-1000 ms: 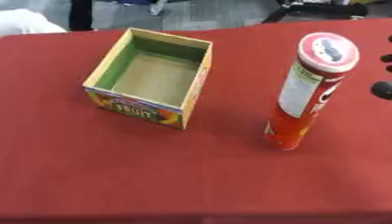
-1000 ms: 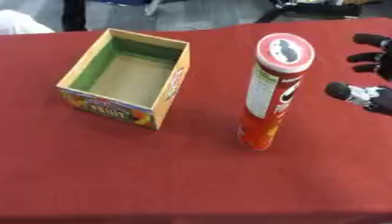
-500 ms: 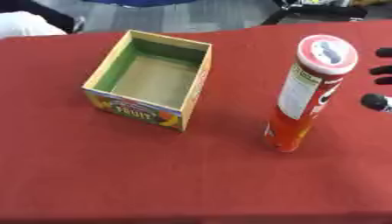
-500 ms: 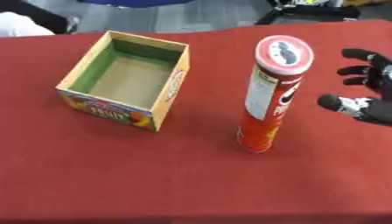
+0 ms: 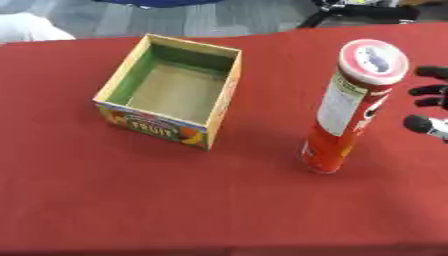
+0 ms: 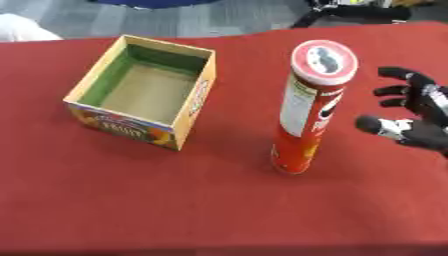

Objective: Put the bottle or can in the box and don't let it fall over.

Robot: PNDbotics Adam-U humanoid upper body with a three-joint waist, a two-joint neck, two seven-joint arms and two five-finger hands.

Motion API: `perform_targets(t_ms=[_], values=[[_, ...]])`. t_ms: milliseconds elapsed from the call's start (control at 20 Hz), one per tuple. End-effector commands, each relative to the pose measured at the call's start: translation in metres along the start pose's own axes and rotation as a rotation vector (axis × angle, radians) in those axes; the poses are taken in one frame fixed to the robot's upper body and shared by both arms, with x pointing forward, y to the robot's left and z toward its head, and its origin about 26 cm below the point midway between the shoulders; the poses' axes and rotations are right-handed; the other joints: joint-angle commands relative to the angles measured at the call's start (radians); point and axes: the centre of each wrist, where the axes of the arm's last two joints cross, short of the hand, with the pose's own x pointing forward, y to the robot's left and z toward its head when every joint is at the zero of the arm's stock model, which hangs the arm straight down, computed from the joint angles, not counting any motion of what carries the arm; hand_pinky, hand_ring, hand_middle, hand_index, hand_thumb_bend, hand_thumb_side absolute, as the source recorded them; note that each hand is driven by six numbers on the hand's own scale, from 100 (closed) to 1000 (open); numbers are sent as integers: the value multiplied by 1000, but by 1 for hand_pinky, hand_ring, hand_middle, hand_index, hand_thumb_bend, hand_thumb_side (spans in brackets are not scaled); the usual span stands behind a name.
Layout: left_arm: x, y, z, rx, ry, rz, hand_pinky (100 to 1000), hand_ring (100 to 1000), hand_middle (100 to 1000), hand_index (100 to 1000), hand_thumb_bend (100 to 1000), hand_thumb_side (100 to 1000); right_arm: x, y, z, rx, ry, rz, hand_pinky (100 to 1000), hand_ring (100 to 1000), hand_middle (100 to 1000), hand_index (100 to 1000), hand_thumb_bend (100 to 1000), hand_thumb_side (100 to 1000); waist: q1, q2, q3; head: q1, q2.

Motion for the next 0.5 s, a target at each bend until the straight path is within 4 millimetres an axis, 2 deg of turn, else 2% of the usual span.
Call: perform_targets(t_ms=[50, 500], values=[[10, 4, -5, -3, -36, -14, 712, 839, 762, 789, 437, 772, 3, -3, -4, 8, -13, 5, 766, 797, 903, 894, 1000, 541, 0, -7, 3, -3, -14], [9, 3, -4, -7, -33, -11, 713, 839, 762, 789, 437, 771, 4, 6, -15, 30, -18, -15, 764, 797, 904, 900, 1000, 529, 0, -6, 9, -9, -14]])
